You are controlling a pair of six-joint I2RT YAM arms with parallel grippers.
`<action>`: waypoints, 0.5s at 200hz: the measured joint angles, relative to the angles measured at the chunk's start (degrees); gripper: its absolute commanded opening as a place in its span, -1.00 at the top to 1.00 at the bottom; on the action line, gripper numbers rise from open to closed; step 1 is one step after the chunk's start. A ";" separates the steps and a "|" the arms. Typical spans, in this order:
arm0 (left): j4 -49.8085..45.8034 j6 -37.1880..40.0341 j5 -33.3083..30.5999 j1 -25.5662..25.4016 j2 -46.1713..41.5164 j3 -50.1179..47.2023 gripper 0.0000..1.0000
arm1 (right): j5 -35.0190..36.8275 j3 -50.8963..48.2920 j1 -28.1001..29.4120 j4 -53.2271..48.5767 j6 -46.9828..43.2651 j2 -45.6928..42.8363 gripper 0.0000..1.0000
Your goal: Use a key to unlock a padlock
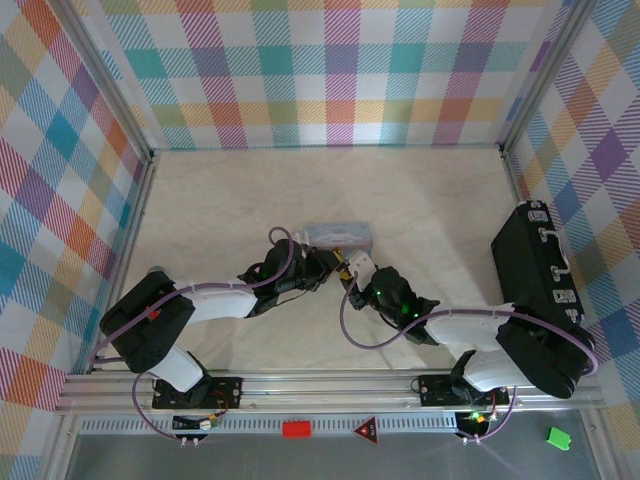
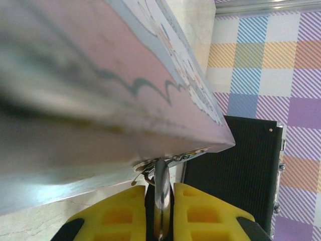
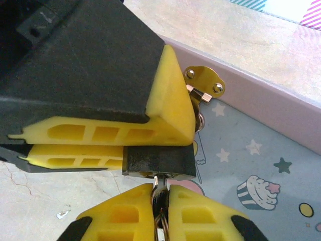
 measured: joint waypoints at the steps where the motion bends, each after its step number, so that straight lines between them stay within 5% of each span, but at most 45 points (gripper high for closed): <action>1: 0.02 0.02 0.00 0.00 0.00 0.00 1.00 | 0.00 0.00 0.00 0.00 0.02 0.00 0.87; 100: -1.42 0.79 -0.76 0.02 0.00 0.00 1.00 | -2.56 3.78 -0.09 -8.66 8.61 -0.11 0.98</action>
